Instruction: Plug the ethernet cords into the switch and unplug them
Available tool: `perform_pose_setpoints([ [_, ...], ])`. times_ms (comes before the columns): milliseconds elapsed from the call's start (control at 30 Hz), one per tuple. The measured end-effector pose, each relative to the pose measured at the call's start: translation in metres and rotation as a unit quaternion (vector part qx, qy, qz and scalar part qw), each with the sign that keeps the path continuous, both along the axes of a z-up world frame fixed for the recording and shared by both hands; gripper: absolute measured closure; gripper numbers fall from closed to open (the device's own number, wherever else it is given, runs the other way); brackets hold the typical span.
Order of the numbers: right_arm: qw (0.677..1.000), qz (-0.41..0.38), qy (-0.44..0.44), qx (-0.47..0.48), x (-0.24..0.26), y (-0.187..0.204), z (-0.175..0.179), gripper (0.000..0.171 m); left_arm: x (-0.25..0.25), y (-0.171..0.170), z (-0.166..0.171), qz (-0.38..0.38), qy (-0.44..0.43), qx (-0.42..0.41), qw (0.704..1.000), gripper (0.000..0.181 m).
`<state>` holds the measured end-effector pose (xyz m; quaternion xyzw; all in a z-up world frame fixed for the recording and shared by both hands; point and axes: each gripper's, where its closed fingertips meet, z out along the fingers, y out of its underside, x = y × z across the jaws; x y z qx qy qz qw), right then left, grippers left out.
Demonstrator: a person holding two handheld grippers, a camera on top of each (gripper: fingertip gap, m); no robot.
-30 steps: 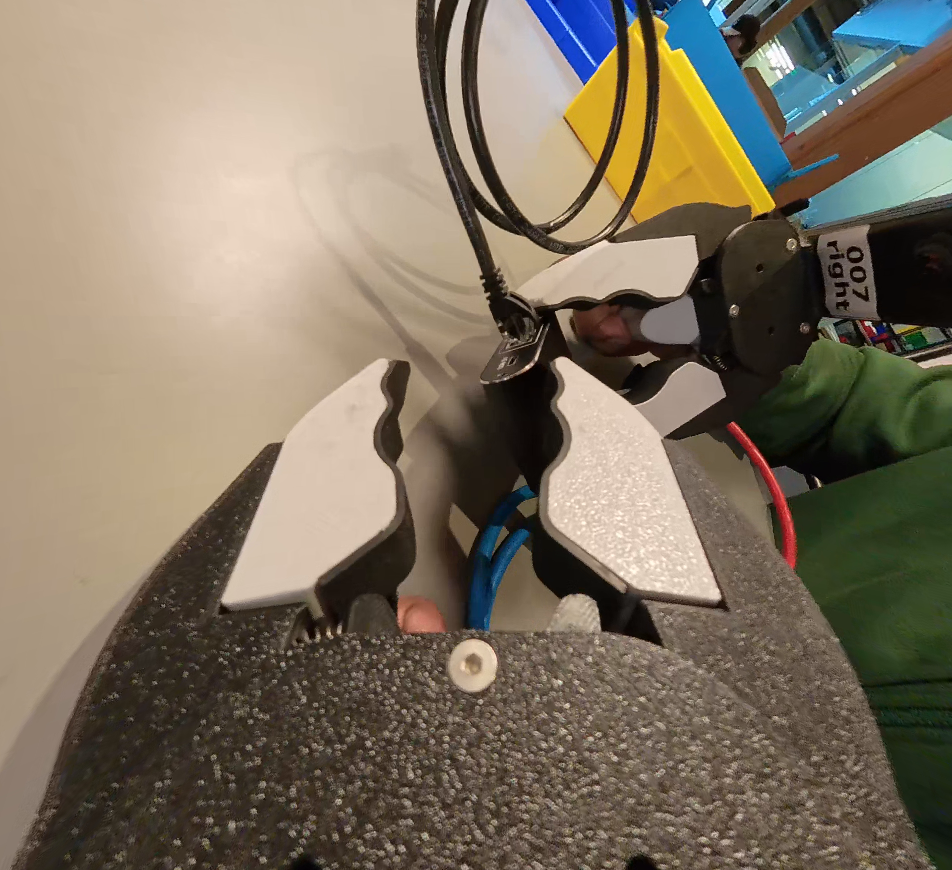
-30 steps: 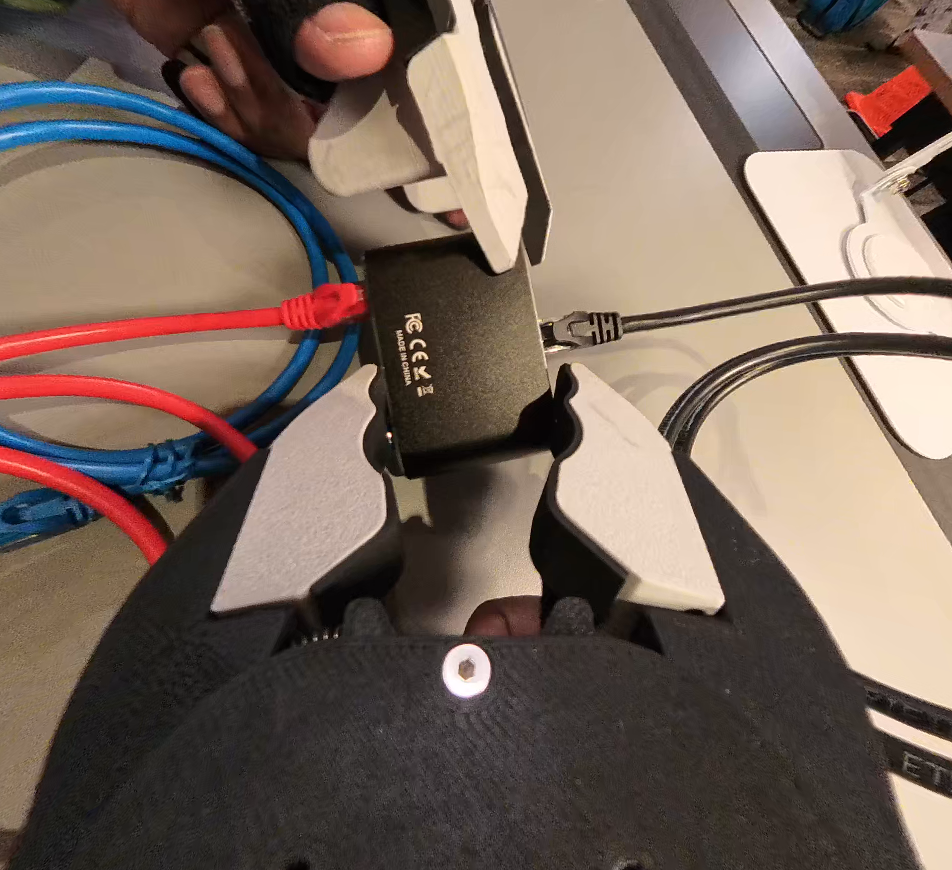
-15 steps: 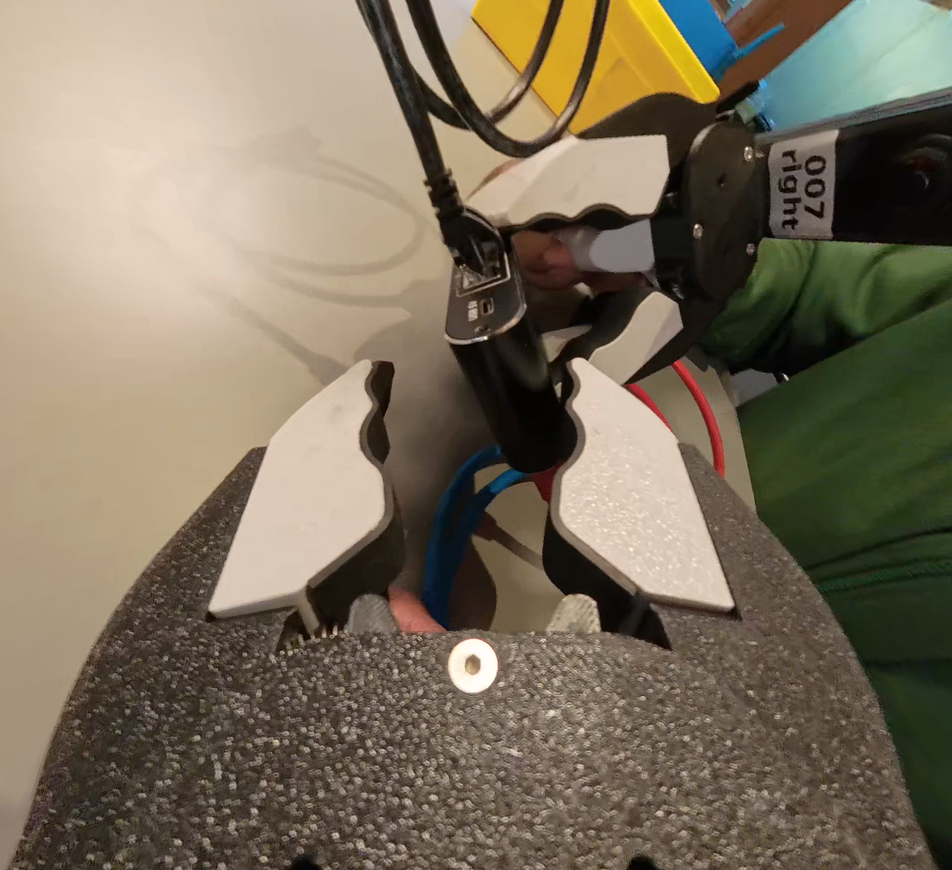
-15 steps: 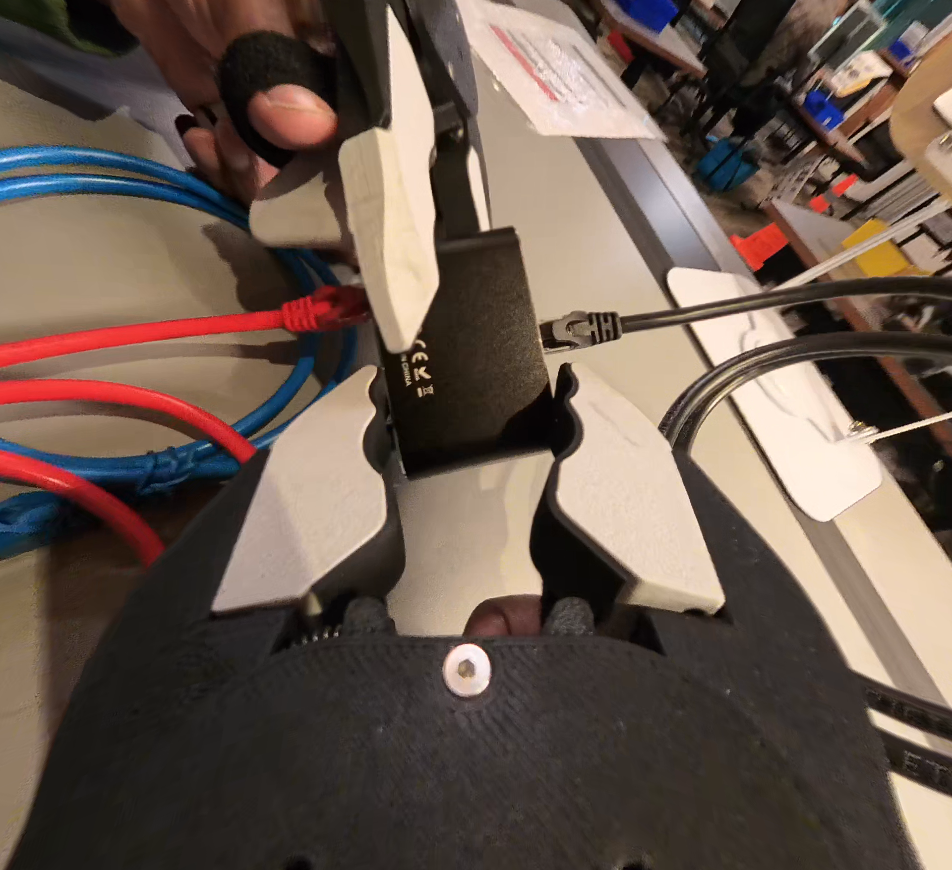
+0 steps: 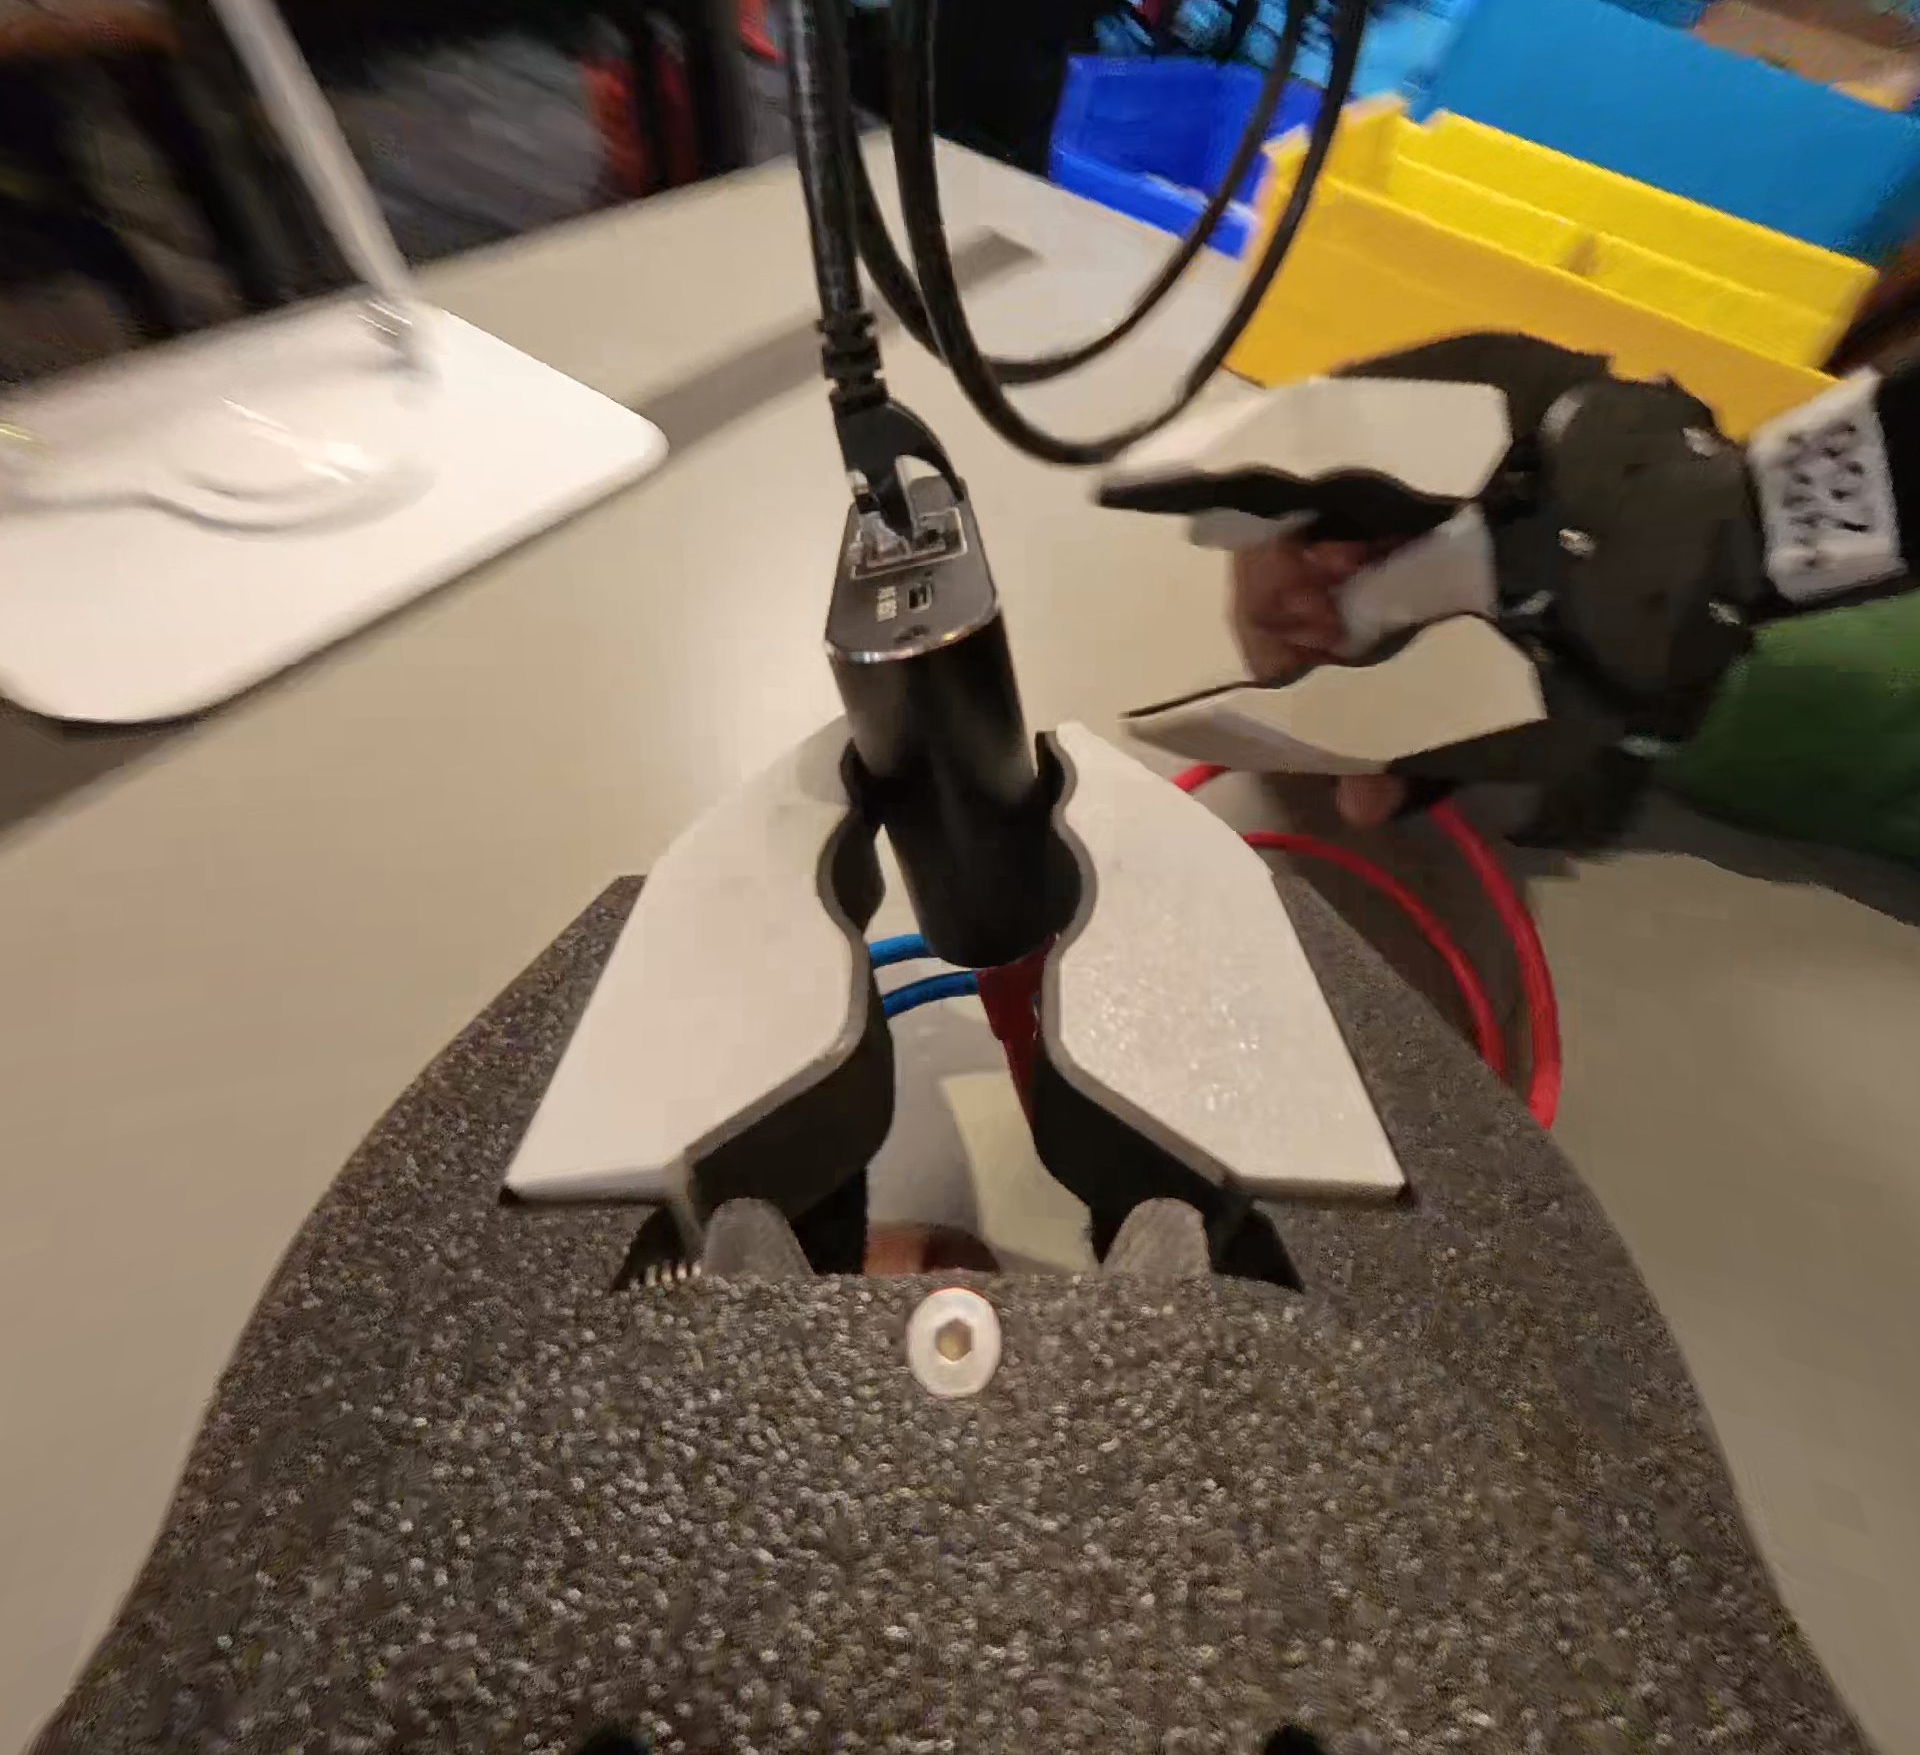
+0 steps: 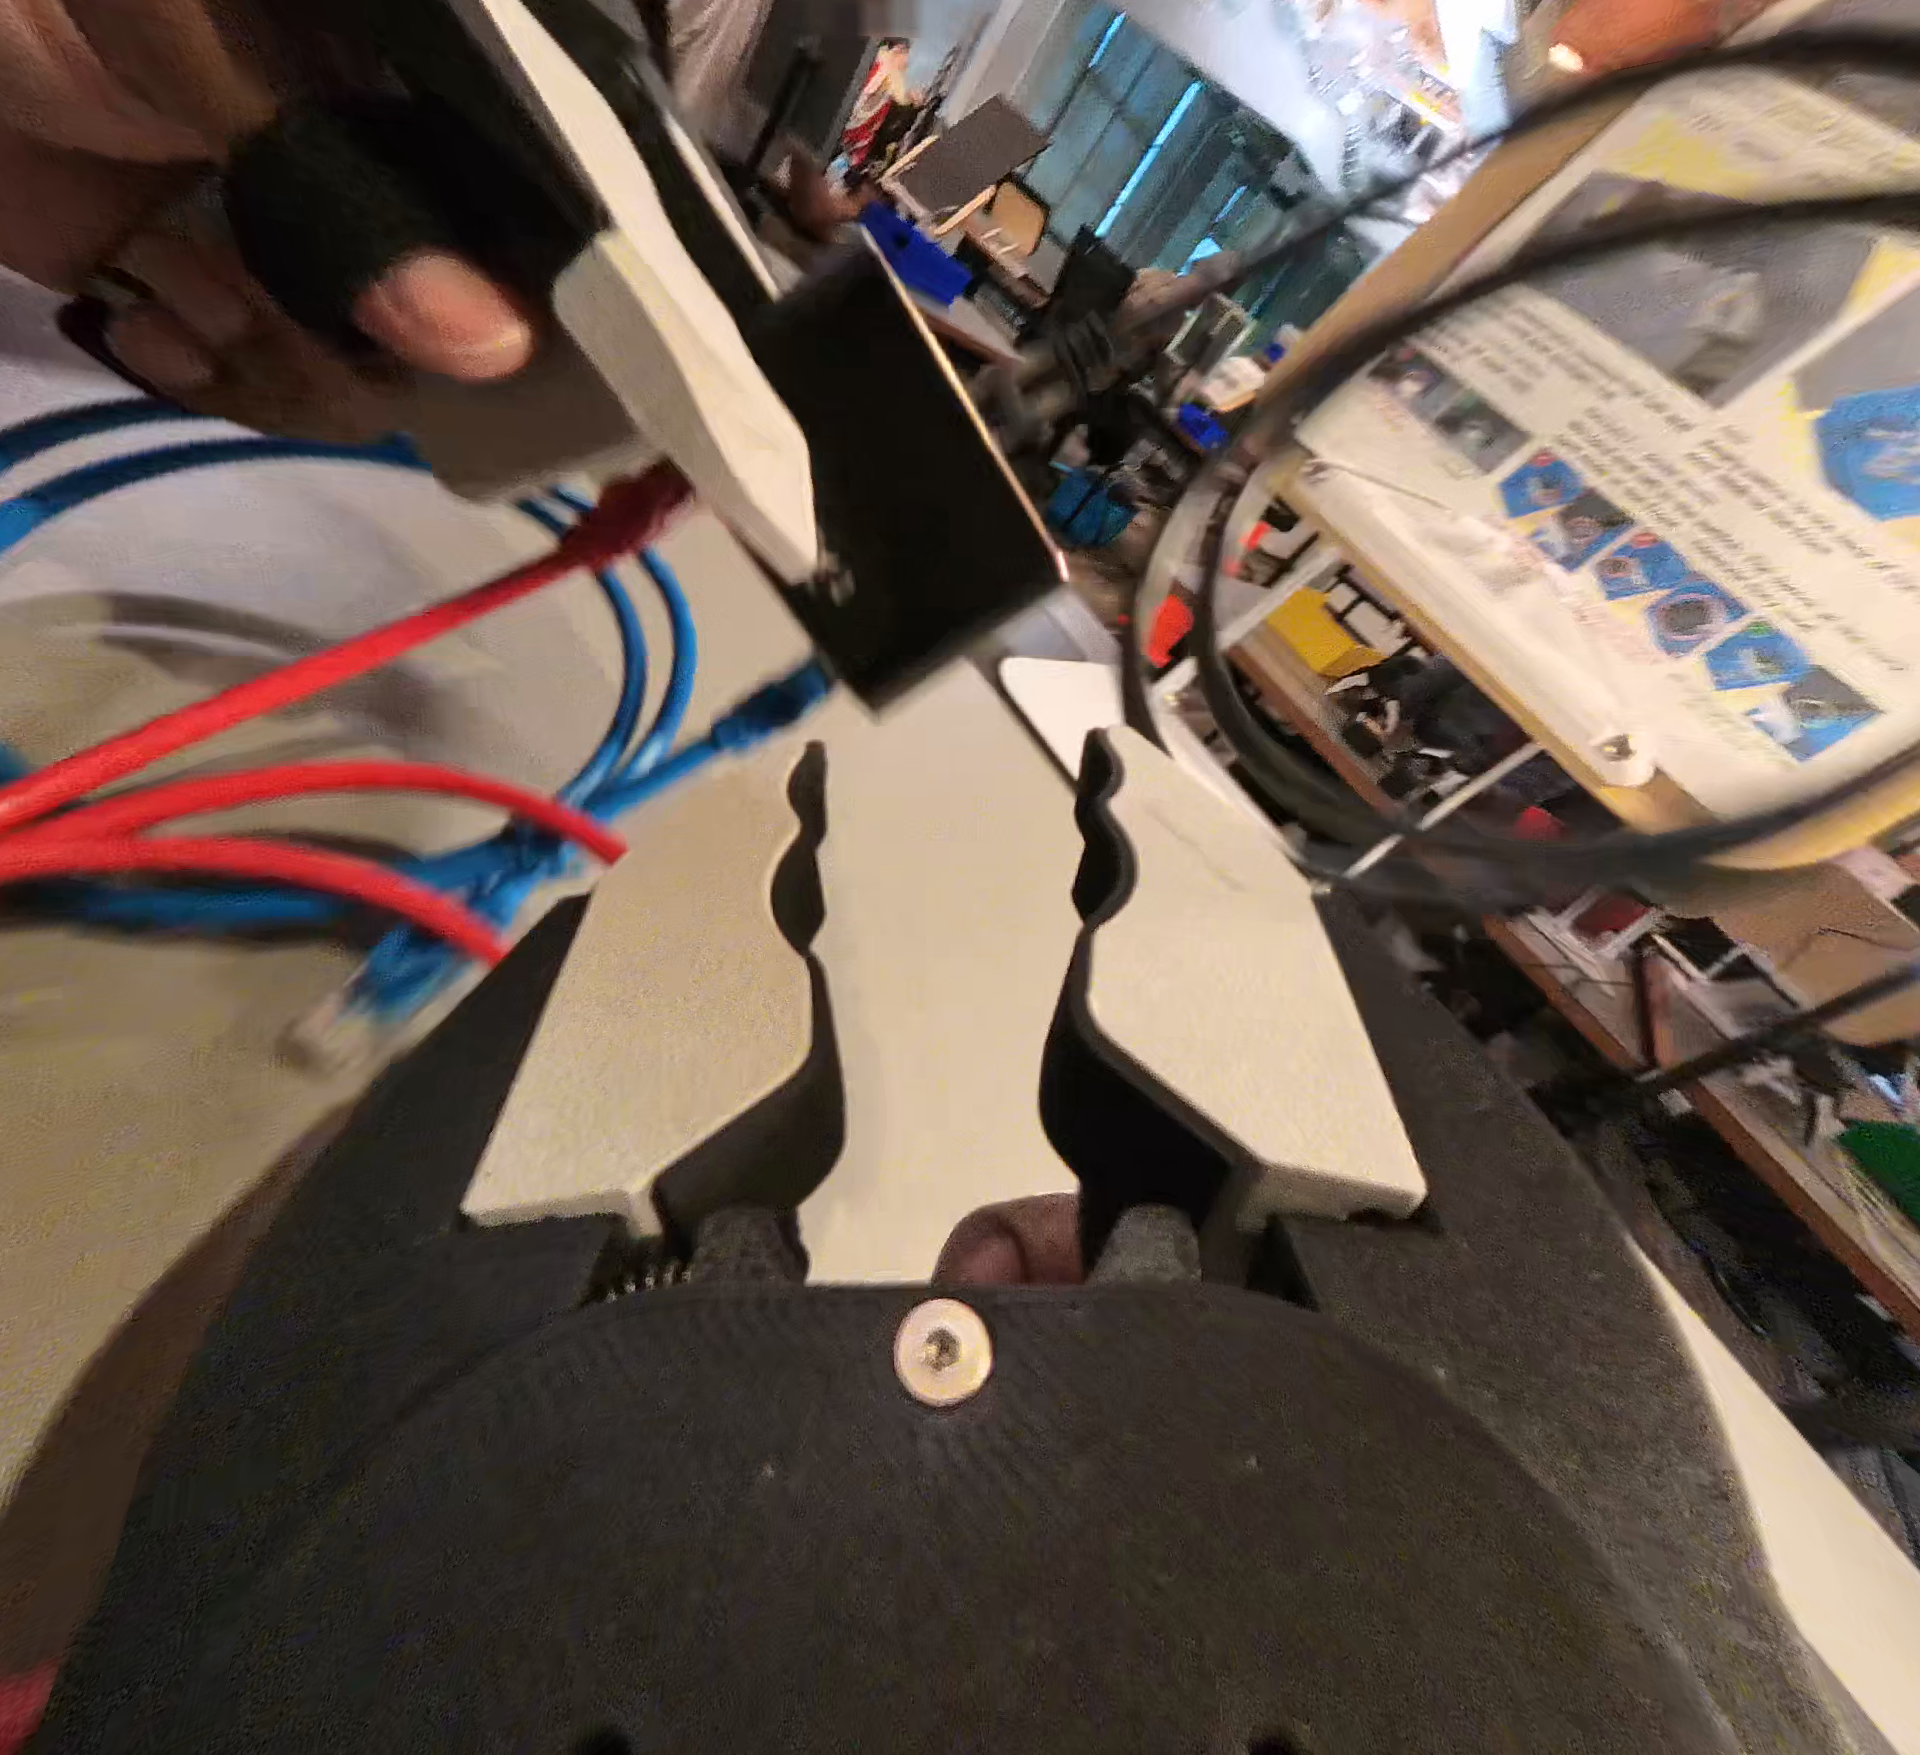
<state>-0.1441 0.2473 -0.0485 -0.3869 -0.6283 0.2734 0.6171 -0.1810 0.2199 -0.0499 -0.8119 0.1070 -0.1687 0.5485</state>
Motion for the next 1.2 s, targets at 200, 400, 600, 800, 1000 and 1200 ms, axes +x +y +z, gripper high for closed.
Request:
perform_pose_setpoints([
  [200,1.000,-0.009,0.013,-0.025,0.006,0.007,0.007,0.125,-0.081,-0.017,0.061,0.211,0.163,0.154,0.951,0.154],
  [400,0.998,0.016,0.028,0.053,0.004,-0.030,0.013,0.127,-0.073,-0.027,0.086,0.262,0.443,0.227,0.827,0.155],
  [600,0.978,0.026,0.083,0.189,0.016,-0.077,0.025,0.131,-0.038,-0.015,0.060,0.241,0.545,0.241,0.766,0.156],
  [800,0.933,-0.041,0.103,0.342,0.037,-0.100,0.034,0.136,-0.007,-0.017,0.042,0.207,0.606,0.254,0.725,0.156],
  [1000,0.905,-0.165,0.035,0.390,0.073,-0.068,0.027,0.124,0.031,-0.041,0.021,0.183,0.633,0.232,0.715,0.156],
  [1200,0.871,-0.161,0.030,0.463,0.100,-0.094,0.016,0.124,0.077,-0.060,0.008,0.177,0.645,0.207,0.714,0.155],
])
